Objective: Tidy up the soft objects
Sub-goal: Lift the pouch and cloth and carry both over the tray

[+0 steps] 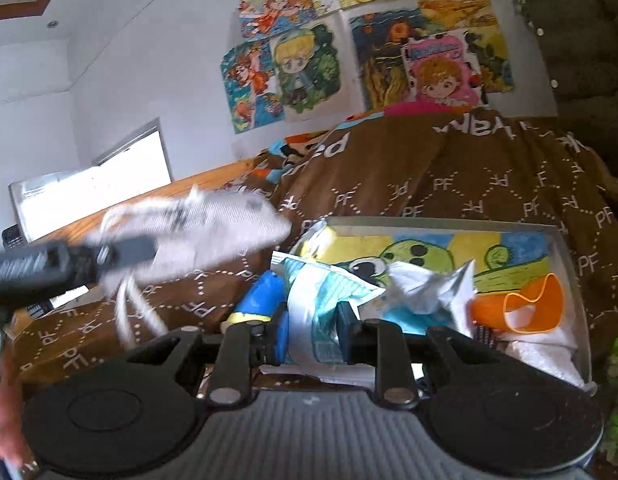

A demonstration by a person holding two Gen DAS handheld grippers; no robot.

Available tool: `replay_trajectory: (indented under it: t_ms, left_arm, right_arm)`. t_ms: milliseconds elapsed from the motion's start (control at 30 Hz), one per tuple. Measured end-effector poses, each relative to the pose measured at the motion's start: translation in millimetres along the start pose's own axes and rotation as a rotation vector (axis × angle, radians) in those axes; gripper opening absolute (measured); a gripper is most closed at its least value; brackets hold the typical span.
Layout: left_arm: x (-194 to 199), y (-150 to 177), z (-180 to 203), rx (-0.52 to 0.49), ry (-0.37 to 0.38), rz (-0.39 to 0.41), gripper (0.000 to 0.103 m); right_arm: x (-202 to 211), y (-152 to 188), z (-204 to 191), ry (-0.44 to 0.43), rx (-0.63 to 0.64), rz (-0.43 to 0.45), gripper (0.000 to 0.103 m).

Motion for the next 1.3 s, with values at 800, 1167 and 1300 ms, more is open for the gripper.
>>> replay_trajectory:
  t_ms: [800, 1167, 1300]
  left_arm:
    - [-126, 26, -24, 0.045, -0.110, -0.059, 0.040]
    - [-135, 46, -33, 0.045, -0.132, -0.144, 0.041]
    - [-136, 49, -35, 0.050, -0.139, -0.156, 0.041]
  right_arm:
    - [-115, -20, 33, 0.018, 0.079, -0.173, 0.027]
    - [-118, -12, 29, 0.013, 0.111, -0.202, 0.027]
    - [-118, -10, 29, 0.010, 0.122, -0.210, 0.027]
Point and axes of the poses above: each gripper's, at about its wrist camera, not at the fingertips, and x roughly against the way its jaws point, z to its right, y to its underside, the point moved 9 cm from there along -x, roughly the way its jaws point, and after that the axes turned 13 degrees about x, right-handed, at the moved point
